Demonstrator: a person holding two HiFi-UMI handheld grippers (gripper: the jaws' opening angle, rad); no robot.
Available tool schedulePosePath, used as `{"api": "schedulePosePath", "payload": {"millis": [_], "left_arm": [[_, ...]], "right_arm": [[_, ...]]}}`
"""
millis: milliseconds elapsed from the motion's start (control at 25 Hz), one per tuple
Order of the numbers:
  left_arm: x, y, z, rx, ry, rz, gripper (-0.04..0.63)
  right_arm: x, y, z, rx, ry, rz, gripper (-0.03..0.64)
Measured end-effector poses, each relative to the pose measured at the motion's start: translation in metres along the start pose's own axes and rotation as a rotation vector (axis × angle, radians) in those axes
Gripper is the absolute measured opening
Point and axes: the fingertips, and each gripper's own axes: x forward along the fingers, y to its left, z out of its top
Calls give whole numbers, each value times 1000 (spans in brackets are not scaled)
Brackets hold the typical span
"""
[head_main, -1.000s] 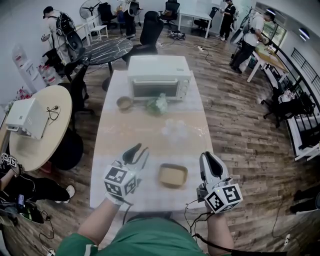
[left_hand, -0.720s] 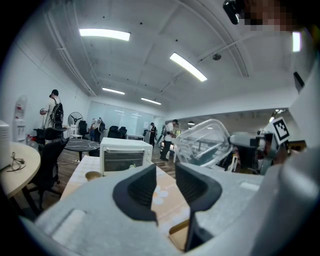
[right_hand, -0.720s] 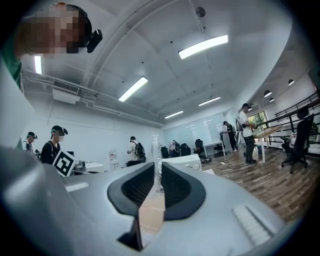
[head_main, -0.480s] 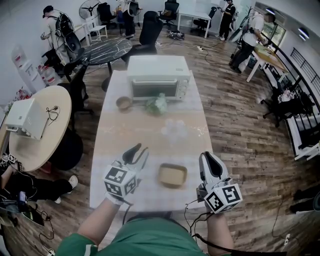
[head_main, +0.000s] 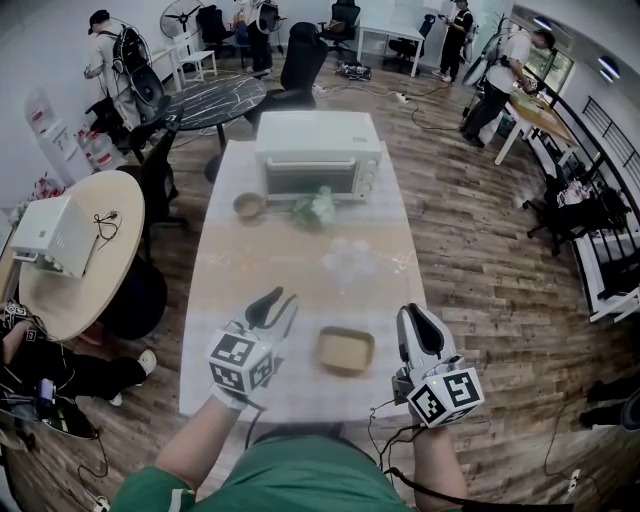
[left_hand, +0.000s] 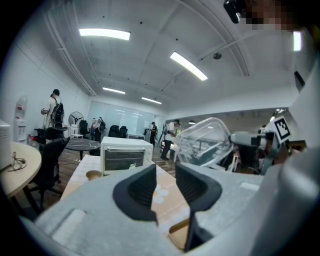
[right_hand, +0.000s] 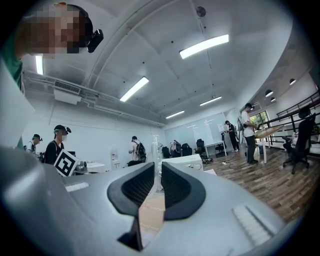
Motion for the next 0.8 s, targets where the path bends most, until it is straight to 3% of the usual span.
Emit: {"api": "schedulePosePath", "payload": {"millis": [800], "left_arm": [[-1,-2,-3,4,11,0,118]], "right_arm": [[-3,3,1,-1,-7,9,43]]}}
